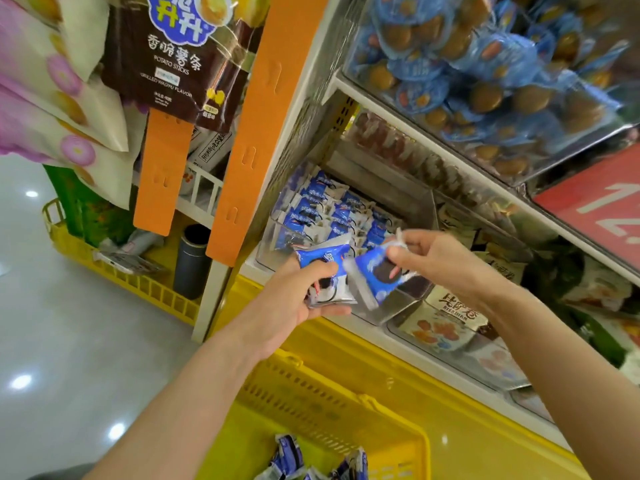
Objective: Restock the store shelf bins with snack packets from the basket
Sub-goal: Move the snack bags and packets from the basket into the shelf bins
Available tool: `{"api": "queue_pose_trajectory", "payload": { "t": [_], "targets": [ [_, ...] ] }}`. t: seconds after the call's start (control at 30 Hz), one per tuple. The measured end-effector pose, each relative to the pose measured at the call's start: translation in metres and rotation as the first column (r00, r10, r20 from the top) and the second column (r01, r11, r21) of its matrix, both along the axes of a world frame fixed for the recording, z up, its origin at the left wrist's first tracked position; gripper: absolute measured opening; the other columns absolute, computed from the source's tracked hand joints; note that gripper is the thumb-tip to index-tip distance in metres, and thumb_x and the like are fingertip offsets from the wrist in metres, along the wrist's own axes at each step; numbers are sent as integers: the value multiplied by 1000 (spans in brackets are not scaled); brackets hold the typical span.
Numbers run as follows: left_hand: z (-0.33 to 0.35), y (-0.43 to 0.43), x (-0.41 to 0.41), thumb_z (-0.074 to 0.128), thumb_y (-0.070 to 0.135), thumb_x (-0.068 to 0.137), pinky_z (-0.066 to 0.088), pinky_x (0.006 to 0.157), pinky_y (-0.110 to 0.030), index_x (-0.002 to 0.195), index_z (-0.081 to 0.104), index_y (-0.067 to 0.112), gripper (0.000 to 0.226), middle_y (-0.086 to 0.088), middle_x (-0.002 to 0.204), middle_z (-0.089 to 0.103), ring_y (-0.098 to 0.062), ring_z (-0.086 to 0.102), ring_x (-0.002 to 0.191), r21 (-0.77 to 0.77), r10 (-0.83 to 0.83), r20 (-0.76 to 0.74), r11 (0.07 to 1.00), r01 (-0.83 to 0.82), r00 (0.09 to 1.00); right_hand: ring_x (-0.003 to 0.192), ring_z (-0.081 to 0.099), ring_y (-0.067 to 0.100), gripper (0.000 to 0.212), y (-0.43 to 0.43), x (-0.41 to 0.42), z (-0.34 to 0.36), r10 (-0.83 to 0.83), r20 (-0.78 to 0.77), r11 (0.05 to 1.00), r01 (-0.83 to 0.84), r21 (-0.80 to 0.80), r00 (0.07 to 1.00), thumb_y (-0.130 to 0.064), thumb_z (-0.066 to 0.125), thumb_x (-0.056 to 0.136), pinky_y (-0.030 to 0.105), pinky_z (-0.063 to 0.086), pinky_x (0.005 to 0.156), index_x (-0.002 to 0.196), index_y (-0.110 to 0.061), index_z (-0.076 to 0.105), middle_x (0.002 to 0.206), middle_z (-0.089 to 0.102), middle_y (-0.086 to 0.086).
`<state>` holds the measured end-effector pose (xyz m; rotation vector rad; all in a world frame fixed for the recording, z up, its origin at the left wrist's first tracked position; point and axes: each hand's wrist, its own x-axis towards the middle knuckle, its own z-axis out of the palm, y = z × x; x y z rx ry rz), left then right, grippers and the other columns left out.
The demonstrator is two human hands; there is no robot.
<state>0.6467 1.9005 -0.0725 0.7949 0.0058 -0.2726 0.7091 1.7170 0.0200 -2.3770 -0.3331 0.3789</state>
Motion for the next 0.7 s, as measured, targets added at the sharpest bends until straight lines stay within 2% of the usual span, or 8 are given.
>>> {"api": "queue_pose_trajectory", "payload": {
  "t": [0.07, 0.13, 0.23, 0.33, 0.4, 0.53, 0.7],
  "targets": [
    [-1, 0, 3, 57, 11, 86, 59, 70, -40, 100, 55, 23, 19, -11, 110, 60, -27, 60, 97, 26, 40, -40, 999, -39, 998, 65, 65, 0, 19, -10, 13, 2, -143, 120, 988, 135, 76, 982, -35, 67, 78, 10, 45, 58, 92, -23, 65, 72, 73, -11],
    [-2, -1, 5, 53, 14, 91, 57, 76, -39, 96, 52, 33, 19, -2, 102, 64, -19, 65, 93, 119, 80, -11, 990, -78, 997, 58, 59, 2, 23, -16, 26, 3, -216, 172, 974, 201, 104, 961, -29, 72, 77, 16, 48, 54, 94, -19, 62, 64, 69, -10],
    [-1, -4, 8, 52, 17, 93, 56, 80, -36, 96, 48, 39, 22, 6, 104, 61, -12, 64, 93, 210, 125, 67, 968, -136, 990, 59, 53, 8, 27, -18, 45, 0, -173, 257, 968, 213, -133, 951, -32, 78, 71, 21, 44, 52, 90, -28, 59, 70, 59, -6],
    [-2, -6, 12, 53, 18, 93, 58, 71, -27, 93, 46, 39, 22, 7, 106, 59, -10, 64, 91, 280, 177, 100, 939, -199, 979, 63, 52, 6, 29, -16, 61, -9, -109, 395, 923, 241, -300, 912, -39, 79, 69, 17, 37, 48, 86, -28, 59, 73, 57, -9],
    [-3, -6, 17, 54, 20, 93, 58, 65, -23, 96, 46, 37, 19, 6, 109, 58, -10, 64, 91, 306, 215, 95, 923, -234, 972, 75, 56, 14, 32, -18, 70, -15, -50, 493, 867, 283, -410, 869, -41, 77, 71, 25, 38, 58, 90, -24, 59, 82, 59, -7],
    [-3, -7, 24, 54, 21, 93, 58, 65, -25, 104, 44, 32, 19, 0, 112, 59, -12, 65, 89, 320, 241, 73, 913, -251, 968, 93, 57, 24, 40, -17, 87, -29, -2, 434, 728, 299, -617, 901, -33, 77, 75, 28, 36, 69, 106, -13, 61, 107, 63, 7],
    [-4, -4, 26, 53, 22, 93, 58, 75, -33, 114, 43, 26, 23, -2, 121, 56, -17, 63, 97, 342, 225, 62, 910, -233, 972, 88, 53, 19, 44, -1, 97, -47, -24, 305, 693, 236, -681, 952, -25, 78, 74, 27, 40, 75, 110, -7, 60, 110, 63, 10]
  ]
}}
